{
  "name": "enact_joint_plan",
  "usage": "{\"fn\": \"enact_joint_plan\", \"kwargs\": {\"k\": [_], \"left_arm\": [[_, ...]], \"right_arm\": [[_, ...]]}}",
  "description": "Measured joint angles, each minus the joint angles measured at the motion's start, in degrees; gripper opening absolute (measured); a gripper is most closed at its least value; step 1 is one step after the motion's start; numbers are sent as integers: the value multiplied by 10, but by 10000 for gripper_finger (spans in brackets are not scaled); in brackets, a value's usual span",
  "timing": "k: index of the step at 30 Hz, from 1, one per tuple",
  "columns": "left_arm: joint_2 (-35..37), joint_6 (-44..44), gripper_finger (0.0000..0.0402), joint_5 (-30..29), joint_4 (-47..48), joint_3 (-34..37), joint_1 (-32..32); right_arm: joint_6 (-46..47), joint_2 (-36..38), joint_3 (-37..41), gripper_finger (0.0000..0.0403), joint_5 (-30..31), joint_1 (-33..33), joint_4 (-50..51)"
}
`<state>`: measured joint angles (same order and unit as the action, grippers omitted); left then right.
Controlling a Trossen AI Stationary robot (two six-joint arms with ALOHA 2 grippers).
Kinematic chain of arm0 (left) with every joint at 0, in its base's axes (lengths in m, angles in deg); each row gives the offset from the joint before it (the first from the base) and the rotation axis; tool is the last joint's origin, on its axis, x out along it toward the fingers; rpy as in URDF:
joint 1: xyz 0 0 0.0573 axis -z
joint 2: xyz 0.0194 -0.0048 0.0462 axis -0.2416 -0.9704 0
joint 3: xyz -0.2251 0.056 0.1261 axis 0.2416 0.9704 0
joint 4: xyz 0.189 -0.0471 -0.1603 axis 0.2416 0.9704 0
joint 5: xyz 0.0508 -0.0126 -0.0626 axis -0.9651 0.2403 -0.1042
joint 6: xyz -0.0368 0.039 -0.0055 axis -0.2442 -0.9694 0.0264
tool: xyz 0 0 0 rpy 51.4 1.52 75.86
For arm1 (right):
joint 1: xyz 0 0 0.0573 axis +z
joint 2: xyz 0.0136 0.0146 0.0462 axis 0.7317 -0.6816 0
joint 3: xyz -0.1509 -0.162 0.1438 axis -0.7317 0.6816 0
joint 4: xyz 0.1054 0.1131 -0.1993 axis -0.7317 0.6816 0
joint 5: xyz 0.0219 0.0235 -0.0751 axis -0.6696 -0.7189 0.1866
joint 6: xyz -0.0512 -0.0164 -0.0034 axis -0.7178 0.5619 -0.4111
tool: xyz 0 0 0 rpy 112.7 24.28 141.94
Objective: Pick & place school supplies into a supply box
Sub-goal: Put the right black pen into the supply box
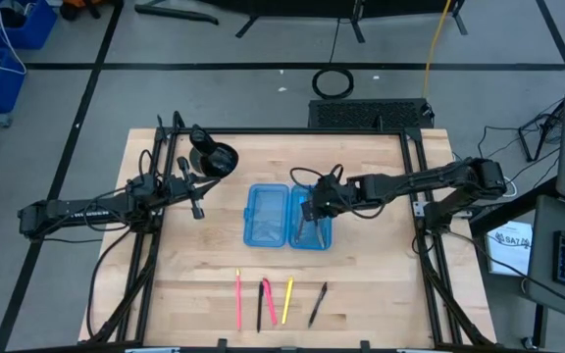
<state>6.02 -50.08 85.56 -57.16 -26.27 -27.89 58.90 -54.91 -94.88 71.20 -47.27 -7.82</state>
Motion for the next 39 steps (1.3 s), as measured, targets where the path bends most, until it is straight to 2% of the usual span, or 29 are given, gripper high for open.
{"fn": "enact_joint_plan", "kwargs": {"k": [7,11,15,24,33,39], "left_arm": [[0,-1,35,0,0,0,0],[0,-3,35,0,0,0,0],[0,-4,35,0,0,0,0],[0,-16,35,0,1,0,0],[0,-24,35,0,7,0,0],[0,-24,35,0,8,0,0]], "right_arm": [[15,0,106,19,-17,-35,-139],[15,0,137,17,-28,-57,-173],[10,0,141,17,-59,-62,-173],[20,-1,141,17,-62,-56,-169],[36,-50,141,17,-66,-50,-182],[34,-81,139,18,-93,-62,-201]]}}
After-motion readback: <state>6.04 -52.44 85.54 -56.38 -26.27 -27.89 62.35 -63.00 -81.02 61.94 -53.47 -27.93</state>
